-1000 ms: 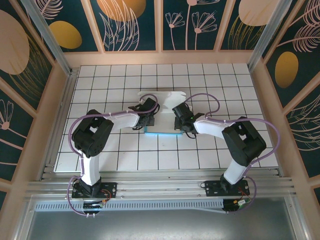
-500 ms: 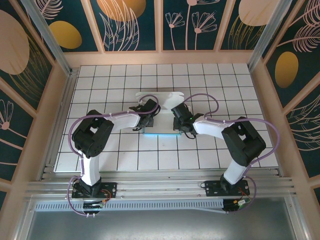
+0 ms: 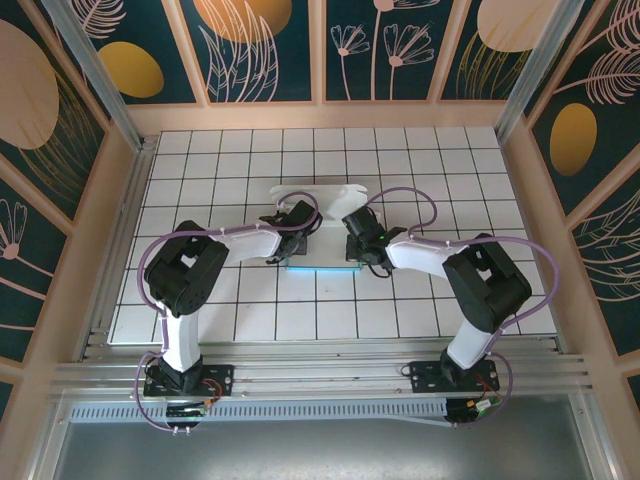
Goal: Fold the paper box
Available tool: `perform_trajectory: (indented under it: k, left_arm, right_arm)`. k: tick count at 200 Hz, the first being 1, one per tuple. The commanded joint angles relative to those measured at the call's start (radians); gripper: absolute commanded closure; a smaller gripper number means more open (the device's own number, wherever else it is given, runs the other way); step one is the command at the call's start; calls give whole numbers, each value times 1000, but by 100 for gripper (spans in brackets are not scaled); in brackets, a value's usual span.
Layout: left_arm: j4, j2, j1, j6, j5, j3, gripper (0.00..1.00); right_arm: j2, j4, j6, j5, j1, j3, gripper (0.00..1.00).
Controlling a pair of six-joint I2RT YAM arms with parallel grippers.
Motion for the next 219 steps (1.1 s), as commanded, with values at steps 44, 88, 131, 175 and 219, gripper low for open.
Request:
perform_trajectory:
  k: [44, 88, 131, 175, 219]
  left_arm:
    - [-65, -58, -4, -4, 73, -40, 84]
    - [-32, -112, -3, -12, 107, -49, 80]
    - [-53, -73, -1, -12, 93, -37, 77]
    - [-30, -29, 0, -17, 100, -59, 94]
    - [11, -58, -1, -29, 102, -89, 82]
  right_arm:
    - [-2, 1, 9, 44, -1, -13, 94]
    - [5, 3, 7, 40, -2, -13, 94]
    - [6, 0, 7, 37, -2, -12, 94]
    - [11, -4, 8, 39, -1, -10, 94]
    - [7, -15, 16, 11, -1, 12, 80]
